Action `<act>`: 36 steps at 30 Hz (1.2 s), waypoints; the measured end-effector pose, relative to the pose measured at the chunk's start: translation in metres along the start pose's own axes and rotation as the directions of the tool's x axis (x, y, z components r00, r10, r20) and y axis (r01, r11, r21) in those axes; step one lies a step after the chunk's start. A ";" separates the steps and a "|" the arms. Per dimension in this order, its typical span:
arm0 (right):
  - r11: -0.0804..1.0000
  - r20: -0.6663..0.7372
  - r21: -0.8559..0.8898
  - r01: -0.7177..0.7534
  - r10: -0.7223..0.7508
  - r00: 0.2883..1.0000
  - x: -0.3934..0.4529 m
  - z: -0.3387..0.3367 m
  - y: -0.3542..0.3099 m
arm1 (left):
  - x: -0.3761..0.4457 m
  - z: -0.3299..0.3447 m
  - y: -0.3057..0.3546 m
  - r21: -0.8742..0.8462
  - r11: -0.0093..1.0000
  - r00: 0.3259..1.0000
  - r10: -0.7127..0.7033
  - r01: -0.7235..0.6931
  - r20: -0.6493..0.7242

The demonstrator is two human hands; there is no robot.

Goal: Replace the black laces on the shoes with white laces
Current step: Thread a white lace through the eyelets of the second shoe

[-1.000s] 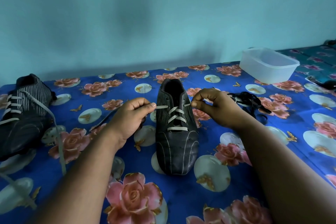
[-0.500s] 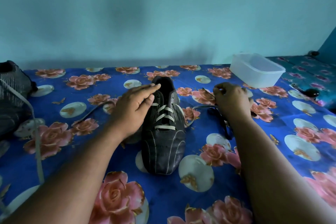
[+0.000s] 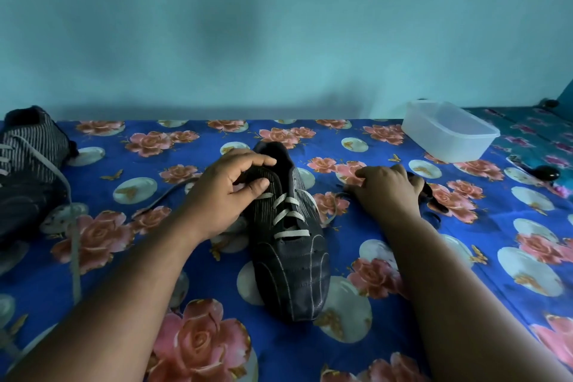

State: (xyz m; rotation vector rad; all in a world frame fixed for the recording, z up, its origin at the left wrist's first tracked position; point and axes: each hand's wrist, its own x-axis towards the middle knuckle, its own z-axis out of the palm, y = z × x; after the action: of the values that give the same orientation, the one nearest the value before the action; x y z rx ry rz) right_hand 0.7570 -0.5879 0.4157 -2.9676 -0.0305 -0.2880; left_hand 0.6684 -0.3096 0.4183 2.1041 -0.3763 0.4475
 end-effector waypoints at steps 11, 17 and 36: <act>0.645 -0.405 0.549 0.531 -0.351 0.844 -0.035 -0.017 -0.045 | -0.002 0.001 0.004 0.011 1.000 0.998 0.014 -0.014 -0.053; 0.629 -0.429 0.493 0.601 -0.425 0.797 -0.048 -0.019 -0.068 | -0.003 0.004 0.003 0.046 0.998 0.996 0.056 -0.053 -0.075; 0.484 -0.166 0.718 0.501 -0.580 0.798 -0.045 -0.017 -0.056 | -0.011 0.006 0.008 0.061 0.980 0.967 0.195 -0.187 -0.162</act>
State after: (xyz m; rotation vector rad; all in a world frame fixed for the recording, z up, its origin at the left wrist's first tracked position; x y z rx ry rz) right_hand 0.7079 -0.5356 0.4325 -2.0492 -0.9040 -0.1362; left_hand 0.6558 -0.3177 0.4166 2.0636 -0.4768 0.7470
